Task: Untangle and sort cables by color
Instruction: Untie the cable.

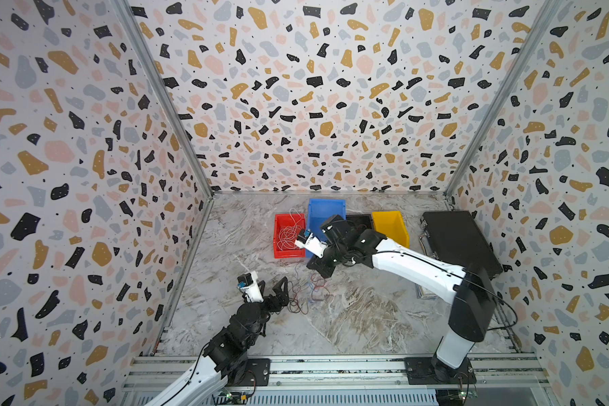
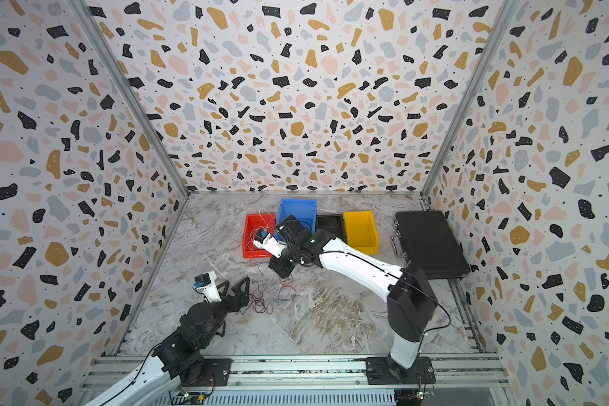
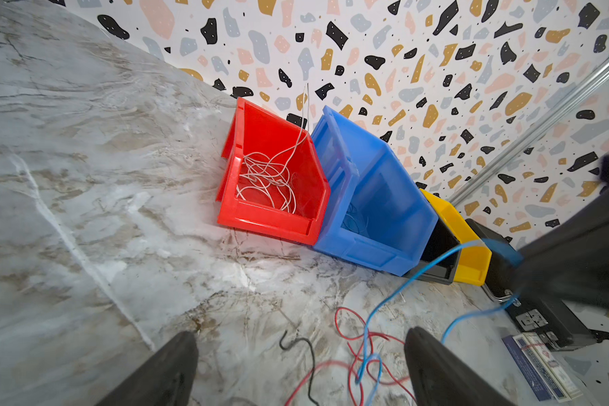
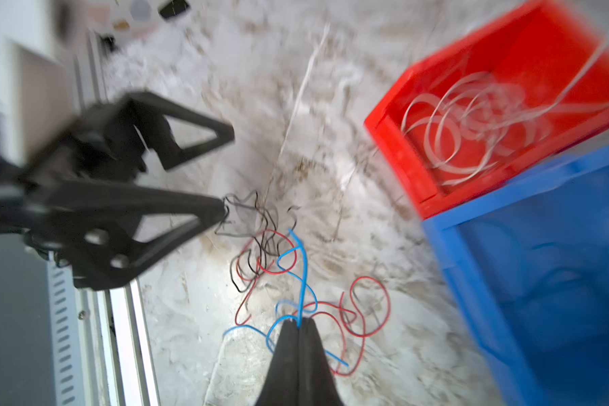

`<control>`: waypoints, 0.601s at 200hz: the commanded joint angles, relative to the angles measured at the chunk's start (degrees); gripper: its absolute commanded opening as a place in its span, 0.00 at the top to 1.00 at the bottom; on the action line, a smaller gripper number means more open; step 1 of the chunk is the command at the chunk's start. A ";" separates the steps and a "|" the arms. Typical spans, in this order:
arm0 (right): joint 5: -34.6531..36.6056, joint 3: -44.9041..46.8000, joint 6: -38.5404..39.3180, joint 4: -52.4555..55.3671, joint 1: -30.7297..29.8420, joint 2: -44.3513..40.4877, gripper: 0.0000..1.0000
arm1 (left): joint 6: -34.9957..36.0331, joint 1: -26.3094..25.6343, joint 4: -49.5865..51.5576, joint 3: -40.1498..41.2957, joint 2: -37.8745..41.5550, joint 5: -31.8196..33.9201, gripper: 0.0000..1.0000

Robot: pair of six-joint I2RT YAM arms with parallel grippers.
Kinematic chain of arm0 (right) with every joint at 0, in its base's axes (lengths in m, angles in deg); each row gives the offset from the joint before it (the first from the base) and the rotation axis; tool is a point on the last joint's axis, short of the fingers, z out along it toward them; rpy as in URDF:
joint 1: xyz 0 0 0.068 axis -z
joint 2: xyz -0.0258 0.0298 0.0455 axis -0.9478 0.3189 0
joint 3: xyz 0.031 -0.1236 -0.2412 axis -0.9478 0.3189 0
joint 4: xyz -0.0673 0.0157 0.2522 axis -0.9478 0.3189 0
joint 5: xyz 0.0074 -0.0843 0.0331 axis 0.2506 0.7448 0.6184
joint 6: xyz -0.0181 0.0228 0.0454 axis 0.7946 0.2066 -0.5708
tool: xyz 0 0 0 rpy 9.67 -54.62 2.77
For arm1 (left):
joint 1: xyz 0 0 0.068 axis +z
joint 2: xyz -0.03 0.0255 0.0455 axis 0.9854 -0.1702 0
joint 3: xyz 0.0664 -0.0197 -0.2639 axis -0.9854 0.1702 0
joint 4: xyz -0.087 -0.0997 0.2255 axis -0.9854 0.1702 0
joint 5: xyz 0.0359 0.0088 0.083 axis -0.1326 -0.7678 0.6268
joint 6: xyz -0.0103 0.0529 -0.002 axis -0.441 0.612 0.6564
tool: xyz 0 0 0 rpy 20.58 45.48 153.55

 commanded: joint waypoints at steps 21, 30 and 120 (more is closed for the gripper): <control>5.08 -6.25 0.63 8.09 -0.13 -8.88 1.00 | -0.59 0.38 -2.31 0.78 1.38 -1.54 0.05; 5.82 -7.78 0.65 9.37 -0.09 -9.48 1.00 | -0.59 0.38 -2.26 0.78 1.35 -1.45 0.05; 4.82 -20.96 0.08 18.38 -0.09 -10.92 1.00 | 14.28 0.38 -22.77 0.40 -7.92 -16.96 0.00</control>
